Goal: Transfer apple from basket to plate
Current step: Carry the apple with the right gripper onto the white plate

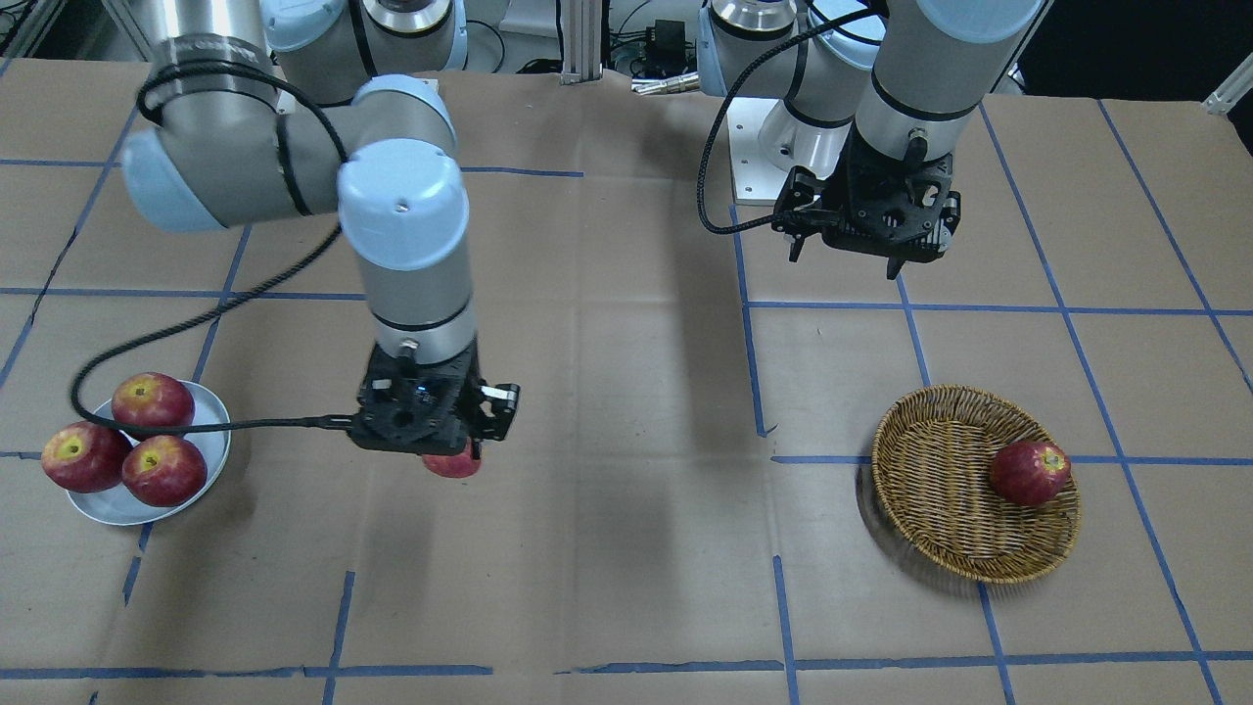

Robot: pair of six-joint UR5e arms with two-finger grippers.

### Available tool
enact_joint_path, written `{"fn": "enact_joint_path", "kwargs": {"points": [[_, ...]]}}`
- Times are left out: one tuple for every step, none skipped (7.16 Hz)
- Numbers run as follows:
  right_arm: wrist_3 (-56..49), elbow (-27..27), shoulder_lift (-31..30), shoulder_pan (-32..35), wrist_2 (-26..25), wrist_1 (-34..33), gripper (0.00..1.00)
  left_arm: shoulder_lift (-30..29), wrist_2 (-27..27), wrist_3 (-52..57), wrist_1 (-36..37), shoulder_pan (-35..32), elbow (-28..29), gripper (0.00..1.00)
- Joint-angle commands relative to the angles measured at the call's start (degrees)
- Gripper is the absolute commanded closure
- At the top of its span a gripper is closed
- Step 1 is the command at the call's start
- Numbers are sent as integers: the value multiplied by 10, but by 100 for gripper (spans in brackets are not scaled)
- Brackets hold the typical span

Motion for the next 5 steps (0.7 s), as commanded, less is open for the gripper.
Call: {"fn": "enact_joint_path", "kwargs": {"points": [[-156,29,-56,-117,-1,39,43,0,0,0,0,0,0,2],[-245,54,-72,-172,0,33,43,0,0,0,0,0,0,2],[-311,69,-86,-218,1,32,43,0,0,0,0,0,-1,2],[-369,78,-93,-258,2,34,43,1,0,0,0,1,-1,2],[-420,88,-93,-300,18,35,43,1,0,0,0,1,-1,2]]}}
